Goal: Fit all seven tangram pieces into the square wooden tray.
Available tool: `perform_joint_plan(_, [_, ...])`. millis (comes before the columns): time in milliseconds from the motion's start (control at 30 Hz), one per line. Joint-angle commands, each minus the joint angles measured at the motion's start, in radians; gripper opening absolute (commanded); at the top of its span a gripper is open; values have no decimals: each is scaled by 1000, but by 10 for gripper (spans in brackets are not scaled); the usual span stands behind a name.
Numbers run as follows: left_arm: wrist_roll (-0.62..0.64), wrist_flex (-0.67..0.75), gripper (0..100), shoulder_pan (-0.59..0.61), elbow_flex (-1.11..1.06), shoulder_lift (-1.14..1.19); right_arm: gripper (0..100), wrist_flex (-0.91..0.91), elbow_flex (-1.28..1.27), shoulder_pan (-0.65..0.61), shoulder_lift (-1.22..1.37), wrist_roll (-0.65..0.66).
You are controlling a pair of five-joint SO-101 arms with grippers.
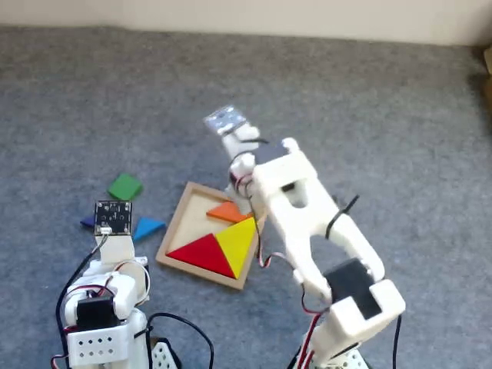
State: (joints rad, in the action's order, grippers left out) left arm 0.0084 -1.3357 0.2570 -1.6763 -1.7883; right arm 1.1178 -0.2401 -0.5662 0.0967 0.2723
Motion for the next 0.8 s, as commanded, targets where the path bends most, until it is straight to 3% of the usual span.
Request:
perform_joint_plan(0, [11,-5,13,12,-19,-33,5,-131,-70,-87,-87,11])
perform_joint_plan(767, [11,-5,13,12,-19,-33,5,-186,-105,-197,-88,11])
